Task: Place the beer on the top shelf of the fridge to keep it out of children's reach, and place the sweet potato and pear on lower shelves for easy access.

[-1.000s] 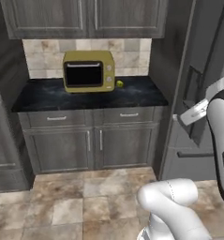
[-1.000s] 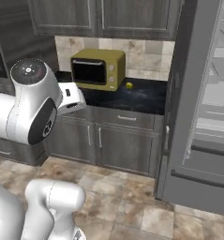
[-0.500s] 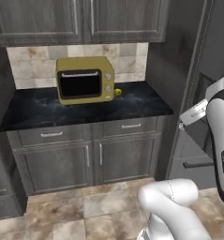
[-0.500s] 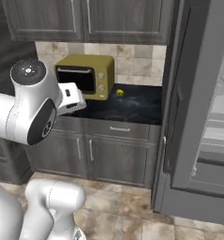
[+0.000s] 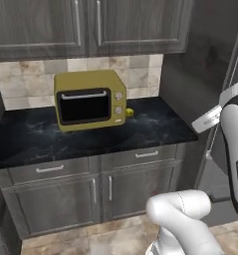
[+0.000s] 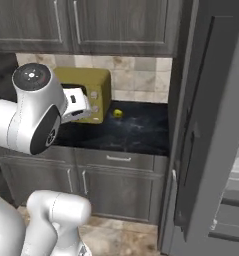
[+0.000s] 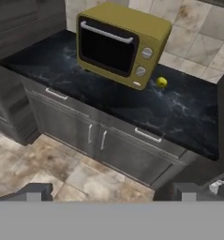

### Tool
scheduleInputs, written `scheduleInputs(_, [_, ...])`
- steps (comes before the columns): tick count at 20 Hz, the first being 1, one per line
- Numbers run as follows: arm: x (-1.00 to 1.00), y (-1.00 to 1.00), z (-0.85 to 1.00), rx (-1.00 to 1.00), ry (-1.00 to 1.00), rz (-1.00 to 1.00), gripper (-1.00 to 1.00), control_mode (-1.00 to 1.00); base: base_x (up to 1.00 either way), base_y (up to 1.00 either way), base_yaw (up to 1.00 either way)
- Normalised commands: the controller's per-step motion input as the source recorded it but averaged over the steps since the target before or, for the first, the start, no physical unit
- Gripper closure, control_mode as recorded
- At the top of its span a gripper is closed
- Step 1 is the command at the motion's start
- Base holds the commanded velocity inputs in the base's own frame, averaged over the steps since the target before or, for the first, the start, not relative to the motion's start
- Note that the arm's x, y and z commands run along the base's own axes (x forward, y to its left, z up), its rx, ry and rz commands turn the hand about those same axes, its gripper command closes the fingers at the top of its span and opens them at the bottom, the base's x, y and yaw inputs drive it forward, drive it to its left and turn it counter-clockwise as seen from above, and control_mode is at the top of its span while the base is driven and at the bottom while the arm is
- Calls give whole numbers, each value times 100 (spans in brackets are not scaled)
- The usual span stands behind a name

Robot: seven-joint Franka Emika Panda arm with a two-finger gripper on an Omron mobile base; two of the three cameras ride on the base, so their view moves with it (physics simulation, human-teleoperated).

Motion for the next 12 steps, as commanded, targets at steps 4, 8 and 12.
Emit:
scheduleInputs(4, [0, 0, 0, 0, 0, 0, -100, 100, 80, 6, -1])
scheduleInputs(8, [0, 0, 0, 0, 0, 0, -100, 100, 80, 0, 0])
scheduleInputs(12, [0, 0, 0, 0, 0, 0, -100, 100, 79, 0, 0])
